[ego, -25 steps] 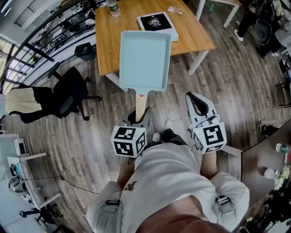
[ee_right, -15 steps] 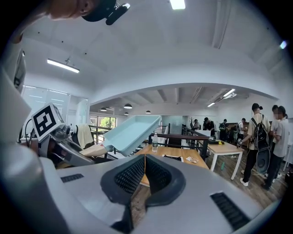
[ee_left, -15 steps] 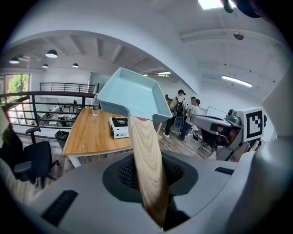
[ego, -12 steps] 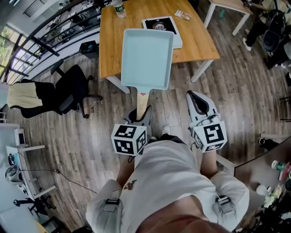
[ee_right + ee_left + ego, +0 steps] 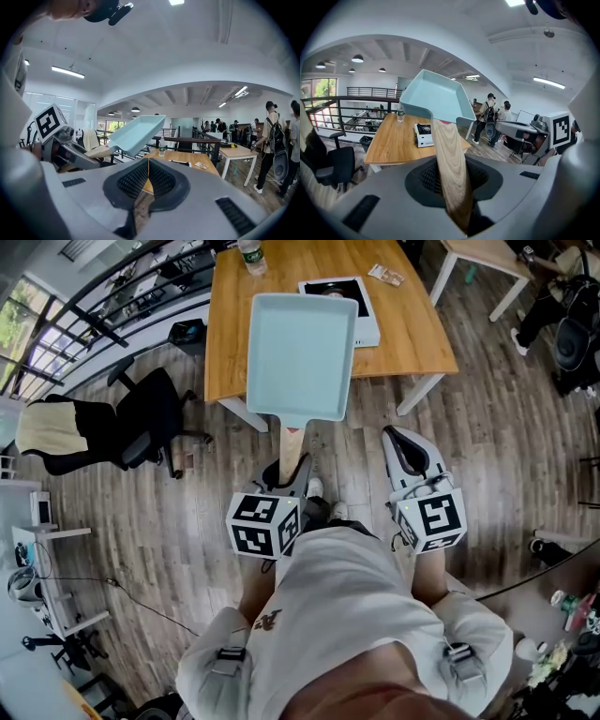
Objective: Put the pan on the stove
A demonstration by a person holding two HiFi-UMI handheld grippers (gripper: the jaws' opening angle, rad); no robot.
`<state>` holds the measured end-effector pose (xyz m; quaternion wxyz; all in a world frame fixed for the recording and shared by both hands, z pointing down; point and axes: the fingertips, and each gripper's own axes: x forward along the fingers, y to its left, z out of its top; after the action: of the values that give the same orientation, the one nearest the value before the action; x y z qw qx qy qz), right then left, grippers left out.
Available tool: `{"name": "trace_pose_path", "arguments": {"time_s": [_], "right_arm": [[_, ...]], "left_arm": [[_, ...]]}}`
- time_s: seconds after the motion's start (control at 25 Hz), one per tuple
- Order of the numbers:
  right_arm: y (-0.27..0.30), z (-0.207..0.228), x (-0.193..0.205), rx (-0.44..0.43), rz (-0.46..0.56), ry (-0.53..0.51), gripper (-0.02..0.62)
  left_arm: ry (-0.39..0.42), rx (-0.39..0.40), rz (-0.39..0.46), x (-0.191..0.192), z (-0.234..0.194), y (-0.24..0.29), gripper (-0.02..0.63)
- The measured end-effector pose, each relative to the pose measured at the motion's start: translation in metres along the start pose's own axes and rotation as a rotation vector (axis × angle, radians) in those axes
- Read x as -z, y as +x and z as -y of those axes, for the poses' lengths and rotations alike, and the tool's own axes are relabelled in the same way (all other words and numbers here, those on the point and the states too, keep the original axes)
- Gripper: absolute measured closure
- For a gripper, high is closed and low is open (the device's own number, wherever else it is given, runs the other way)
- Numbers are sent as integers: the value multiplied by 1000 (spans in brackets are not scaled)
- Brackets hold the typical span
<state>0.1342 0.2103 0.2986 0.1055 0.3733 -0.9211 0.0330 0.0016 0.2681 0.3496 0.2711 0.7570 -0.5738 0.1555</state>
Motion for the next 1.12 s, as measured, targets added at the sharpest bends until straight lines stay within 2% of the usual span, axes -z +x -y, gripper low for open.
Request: {"name": "trace_pose_path", "arguments": {"time_s": [0.6,1.12], "right_arm": [[61,28,-7,13,-23,-2,574],[134,41,-25,45,-46,-13,574]], "left_arm": [[-1,26,-13,-33,-33,50,506],[8,70,-31,-72,-86,91,506]]}}
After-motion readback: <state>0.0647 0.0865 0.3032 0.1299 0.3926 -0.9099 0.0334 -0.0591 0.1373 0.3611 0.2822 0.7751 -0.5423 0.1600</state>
